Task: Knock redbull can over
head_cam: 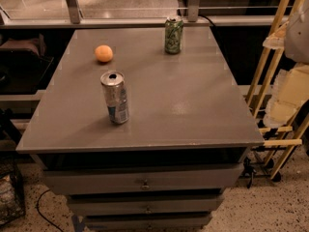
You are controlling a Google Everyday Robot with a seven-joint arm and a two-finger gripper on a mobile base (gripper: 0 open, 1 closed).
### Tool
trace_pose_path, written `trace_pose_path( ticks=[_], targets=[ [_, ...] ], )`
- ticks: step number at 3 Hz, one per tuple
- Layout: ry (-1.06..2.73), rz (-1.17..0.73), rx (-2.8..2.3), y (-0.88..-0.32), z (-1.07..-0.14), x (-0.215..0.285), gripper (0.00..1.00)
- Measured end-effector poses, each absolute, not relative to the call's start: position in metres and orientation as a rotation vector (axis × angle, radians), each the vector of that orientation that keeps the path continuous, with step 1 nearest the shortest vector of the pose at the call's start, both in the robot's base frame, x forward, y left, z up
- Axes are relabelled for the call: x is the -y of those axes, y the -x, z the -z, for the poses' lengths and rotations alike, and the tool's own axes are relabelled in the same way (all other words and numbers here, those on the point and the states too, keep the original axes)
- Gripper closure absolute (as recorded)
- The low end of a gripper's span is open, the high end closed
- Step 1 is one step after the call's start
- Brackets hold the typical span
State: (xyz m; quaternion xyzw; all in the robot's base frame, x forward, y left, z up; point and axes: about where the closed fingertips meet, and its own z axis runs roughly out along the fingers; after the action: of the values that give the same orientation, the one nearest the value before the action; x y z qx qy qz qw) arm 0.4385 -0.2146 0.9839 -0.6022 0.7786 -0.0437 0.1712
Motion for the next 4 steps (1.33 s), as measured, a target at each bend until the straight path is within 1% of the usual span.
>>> trace_pose_path(
  ticks=[1,2,3,4],
  targets=[
    [1.71,0.124,-2.21,-0.438,-0.984,0.215,0.0],
    [1.713,0.018,-2.125,-0.454,-0.974,0.193,0.0],
    [1.736,-0.223,-1.909,-0.491,-0.949,0.133,0.0],
    [1.709,-0.471,-1.717,-0.511,-0.933,0.078,0.0]
  ],
)
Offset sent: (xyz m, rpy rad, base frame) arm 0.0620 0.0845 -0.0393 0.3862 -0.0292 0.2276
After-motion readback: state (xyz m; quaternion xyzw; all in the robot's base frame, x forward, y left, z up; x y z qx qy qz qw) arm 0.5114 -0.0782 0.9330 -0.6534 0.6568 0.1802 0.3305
